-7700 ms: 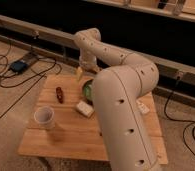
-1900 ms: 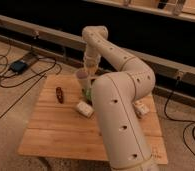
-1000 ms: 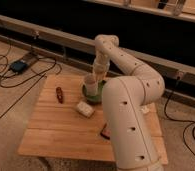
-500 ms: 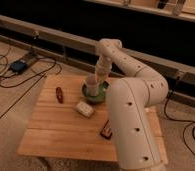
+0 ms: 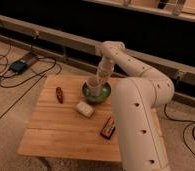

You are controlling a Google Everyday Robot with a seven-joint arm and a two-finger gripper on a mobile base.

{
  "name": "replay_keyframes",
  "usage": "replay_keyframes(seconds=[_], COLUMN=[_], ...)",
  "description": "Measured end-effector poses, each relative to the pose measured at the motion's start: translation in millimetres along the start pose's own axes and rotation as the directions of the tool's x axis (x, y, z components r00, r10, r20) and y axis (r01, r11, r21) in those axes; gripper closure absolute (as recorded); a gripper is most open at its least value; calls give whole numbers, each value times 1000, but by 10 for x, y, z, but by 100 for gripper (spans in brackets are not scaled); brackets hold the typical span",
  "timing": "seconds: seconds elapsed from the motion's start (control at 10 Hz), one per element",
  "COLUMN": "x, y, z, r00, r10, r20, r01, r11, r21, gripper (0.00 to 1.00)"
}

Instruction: Place the ceramic cup in the ceramic bowl

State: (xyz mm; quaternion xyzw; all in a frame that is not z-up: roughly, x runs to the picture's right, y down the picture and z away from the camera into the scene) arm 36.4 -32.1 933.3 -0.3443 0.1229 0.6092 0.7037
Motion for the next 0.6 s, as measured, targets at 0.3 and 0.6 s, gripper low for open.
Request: replay_keyframes(seconds=[0.3,0.6], x=[1,-3], y=[-3,10], z=[-22,-19], r00=[1000,1000], r10=[-6,-8], r20=[9,9], r01=[6,8], r11=[1000,1000], r21=[-7,-7], gripper=[20,20])
